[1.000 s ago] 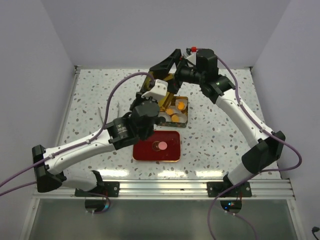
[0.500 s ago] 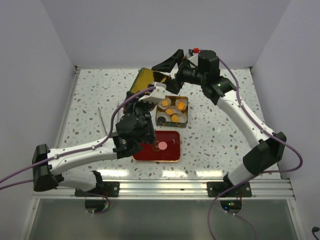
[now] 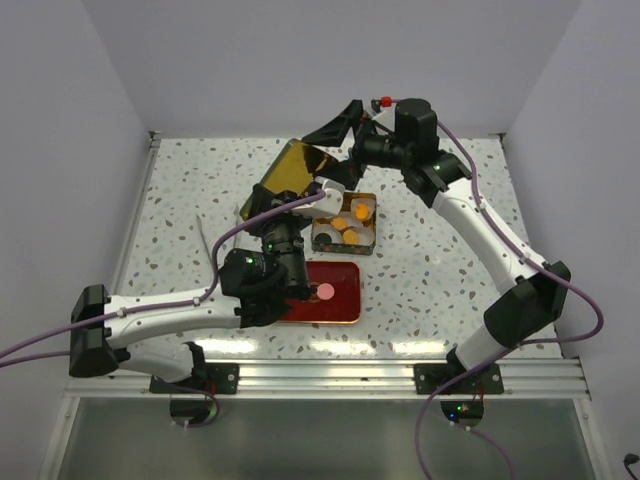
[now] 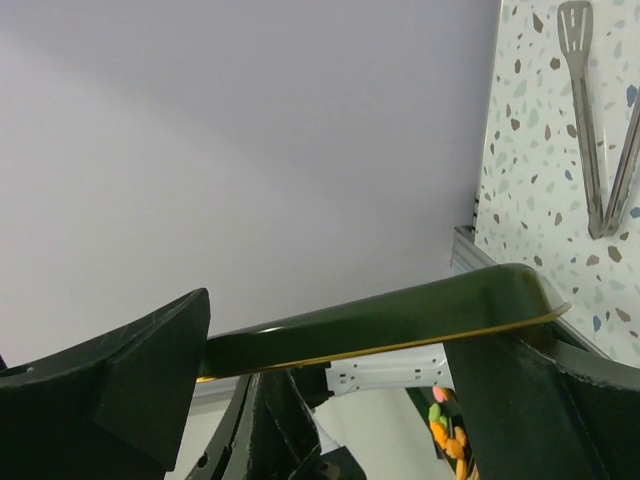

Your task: Pack the cookies

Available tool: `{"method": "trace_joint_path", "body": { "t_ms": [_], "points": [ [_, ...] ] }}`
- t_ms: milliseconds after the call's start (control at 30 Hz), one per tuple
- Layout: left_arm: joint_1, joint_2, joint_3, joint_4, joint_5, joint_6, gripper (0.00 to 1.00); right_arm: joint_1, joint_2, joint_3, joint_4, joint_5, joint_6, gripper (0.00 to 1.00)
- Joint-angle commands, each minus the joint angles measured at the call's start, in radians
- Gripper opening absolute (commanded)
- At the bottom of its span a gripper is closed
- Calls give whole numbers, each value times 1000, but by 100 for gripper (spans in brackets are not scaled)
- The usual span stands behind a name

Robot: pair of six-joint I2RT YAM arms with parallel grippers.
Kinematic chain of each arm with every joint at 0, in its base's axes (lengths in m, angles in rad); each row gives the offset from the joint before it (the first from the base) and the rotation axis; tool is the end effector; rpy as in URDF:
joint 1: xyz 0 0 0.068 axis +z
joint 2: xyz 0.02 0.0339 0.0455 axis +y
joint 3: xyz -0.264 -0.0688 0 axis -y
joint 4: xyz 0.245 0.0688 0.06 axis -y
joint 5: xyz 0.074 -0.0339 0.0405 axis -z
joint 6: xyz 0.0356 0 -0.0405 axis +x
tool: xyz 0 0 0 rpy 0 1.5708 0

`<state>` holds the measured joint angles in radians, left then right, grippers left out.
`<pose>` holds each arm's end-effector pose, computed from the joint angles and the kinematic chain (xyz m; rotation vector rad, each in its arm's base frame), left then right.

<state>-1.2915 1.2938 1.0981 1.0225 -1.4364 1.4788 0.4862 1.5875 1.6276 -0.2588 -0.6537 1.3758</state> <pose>0.1037 -0.2336 0.4366 0.3504 1.4683 0.6829 0.3140 0.1905 0.4251 0.3916 2.1608 1.7925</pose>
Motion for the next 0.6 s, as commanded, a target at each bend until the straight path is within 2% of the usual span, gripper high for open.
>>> {"method": "trace_joint_path", "body": {
  "t_ms": [0, 100, 233, 333, 367, 433, 467, 567],
  "points": [
    [-22, 22, 0, 260, 139, 182, 0, 11, 25, 37, -51, -98, -18, 99],
    [-29, 42, -4, 336, 162, 257, 0, 12, 31, 41, -60, -121, -18, 95],
    [-31, 55, 22, 344, 177, 275, 0, 11, 26, 25, -34, -149, -1, 77],
    [-31, 67, 36, 338, 188, 278, 0, 12, 17, 2, -8, -167, 11, 58],
    [-31, 68, 36, 341, 189, 279, 0, 11, 14, -3, -2, -175, 9, 46],
    [-31, 78, 34, 353, 194, 288, 0, 11, 11, -18, 4, -182, 14, 34],
    [-31, 82, 32, 360, 195, 299, 0, 12, 8, -21, 9, -188, 14, 23],
    [-31, 85, 28, 373, 197, 317, 0, 11, 3, -38, 21, -193, 19, 10]
  ]
}}
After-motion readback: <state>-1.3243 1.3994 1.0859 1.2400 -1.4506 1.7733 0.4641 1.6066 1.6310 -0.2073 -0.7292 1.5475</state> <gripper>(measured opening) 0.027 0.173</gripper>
